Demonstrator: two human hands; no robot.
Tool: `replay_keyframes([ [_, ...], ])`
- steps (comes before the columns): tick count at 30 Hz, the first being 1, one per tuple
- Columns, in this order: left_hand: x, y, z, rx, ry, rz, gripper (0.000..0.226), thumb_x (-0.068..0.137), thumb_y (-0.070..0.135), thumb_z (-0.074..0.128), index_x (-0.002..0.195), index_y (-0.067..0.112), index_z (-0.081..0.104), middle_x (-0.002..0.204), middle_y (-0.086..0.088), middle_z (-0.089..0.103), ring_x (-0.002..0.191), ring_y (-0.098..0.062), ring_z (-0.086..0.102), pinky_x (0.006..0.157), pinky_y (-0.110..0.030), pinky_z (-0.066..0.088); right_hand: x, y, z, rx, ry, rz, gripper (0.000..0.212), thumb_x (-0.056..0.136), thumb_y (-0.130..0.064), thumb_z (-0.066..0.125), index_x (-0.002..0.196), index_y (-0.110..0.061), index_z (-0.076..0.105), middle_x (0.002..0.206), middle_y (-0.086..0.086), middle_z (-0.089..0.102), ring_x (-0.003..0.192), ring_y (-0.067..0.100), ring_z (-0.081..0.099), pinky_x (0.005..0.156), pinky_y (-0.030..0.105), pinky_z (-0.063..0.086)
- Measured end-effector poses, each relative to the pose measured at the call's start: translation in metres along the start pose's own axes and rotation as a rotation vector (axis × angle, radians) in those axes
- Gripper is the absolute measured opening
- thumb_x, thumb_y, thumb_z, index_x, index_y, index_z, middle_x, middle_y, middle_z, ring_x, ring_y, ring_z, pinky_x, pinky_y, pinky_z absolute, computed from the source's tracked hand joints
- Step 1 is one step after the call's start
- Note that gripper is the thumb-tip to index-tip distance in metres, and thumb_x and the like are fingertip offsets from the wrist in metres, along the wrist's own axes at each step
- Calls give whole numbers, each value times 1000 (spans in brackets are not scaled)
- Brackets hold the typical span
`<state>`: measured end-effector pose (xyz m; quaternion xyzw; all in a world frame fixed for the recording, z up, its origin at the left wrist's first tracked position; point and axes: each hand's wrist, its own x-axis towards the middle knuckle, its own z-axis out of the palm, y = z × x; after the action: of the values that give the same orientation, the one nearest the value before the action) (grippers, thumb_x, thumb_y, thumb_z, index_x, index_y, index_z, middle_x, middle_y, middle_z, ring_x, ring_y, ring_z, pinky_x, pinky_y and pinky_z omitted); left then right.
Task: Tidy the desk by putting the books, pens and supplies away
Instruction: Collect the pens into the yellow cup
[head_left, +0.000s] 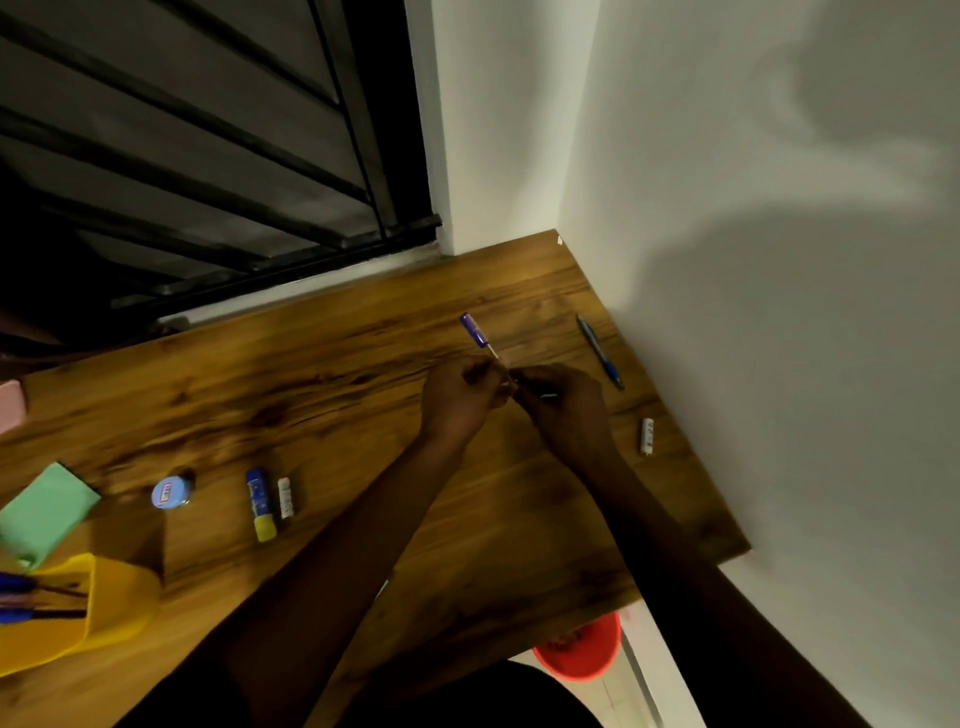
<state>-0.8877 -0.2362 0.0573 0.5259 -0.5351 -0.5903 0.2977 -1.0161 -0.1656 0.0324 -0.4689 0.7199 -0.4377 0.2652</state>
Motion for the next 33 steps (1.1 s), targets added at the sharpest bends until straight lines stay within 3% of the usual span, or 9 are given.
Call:
replay_keyframes([
  [4, 4, 0, 3, -16, 59, 1, 13, 94, 20, 72, 89, 9, 75, 87, -9, 77, 80, -22, 77, 81, -42, 64, -1, -2, -4, -3, -94, -28, 20, 93, -28, 74, 112, -23, 79, 102, -9, 77, 90, -2, 70, 77, 11, 54],
  [6, 4, -1, 1, -26, 68, -3, 16, 93, 20, 73, 95, 4, 75, 89, -9, 77, 80, -20, 77, 80, -41, 64, 8, 4, -13, -90, -89, -2, 26, 94, -37, 72, 115, -23, 77, 105, -7, 77, 92, -1, 70, 81, 18, 56],
  [9, 3, -3, -10, -27, 66, 5, 18, 92, 21, 74, 98, 5, 76, 92, -7, 78, 83, -19, 77, 81, -41, 64, 32, 22, -34, -395, 34, 96, 41, 93, -34, 71, 129, -14, 69, 122, 6, 71, 109, 21, 68, 96, 31, 51],
  [11, 1, -4, -18, -18, 78, 20, 15, 90, 22, 76, 98, 9, 77, 91, -5, 79, 83, -19, 77, 80, -41, 64, 49, 33, -47, -567, 28, 184, 49, 90, -29, 69, 134, -9, 62, 126, 15, 63, 114, 34, 62, 97, 39, 50],
  [14, -3, -2, -32, -15, 103, 40, 5, 90, 18, 76, 93, 14, 77, 89, -5, 77, 80, -22, 77, 77, -37, 64, 64, 44, -50, -727, -3, 270, 45, 84, -28, 65, 123, -5, 63, 120, 19, 59, 110, 40, 60, 92, 44, 53],
  [21, -16, -8, -78, 0, 167, 70, 18, 89, 19, 77, 102, 6, 78, 88, -10, 77, 80, -22, 76, 75, -33, 63, 66, 38, -30, -838, -53, 149, 8, 87, -14, 60, 91, -12, 67, 97, 14, 66, 92, 37, 66, 77, 40, 53],
  [26, -30, -9, -115, 21, 208, 86, 1, 88, 21, 79, 87, 21, 79, 82, -6, 78, 78, -21, 76, 82, -44, 63, 66, 17, -9, -887, -54, 185, 11, 87, -12, 60, 92, -17, 68, 99, 10, 66, 96, 35, 67, 77, 40, 55],
  [28, -38, -9, -130, 34, 227, 100, 4, 87, 21, 79, 85, 24, 78, 82, -3, 79, 78, -21, 77, 83, -47, 63, 66, 14, -6, -876, -79, 197, 11, 87, -10, 60, 93, -16, 68, 99, 12, 67, 97, 35, 67, 78, 39, 54],
  [33, -60, -9, -166, 98, 265, 165, 9, 86, 20, 80, 87, 28, 78, 82, 1, 79, 76, -15, 77, 78, -39, 64, 65, -15, 9, -806, -26, 130, 11, 90, -12, 62, 94, -16, 71, 91, 11, 71, 83, 33, 69, 69, 32, 50],
])
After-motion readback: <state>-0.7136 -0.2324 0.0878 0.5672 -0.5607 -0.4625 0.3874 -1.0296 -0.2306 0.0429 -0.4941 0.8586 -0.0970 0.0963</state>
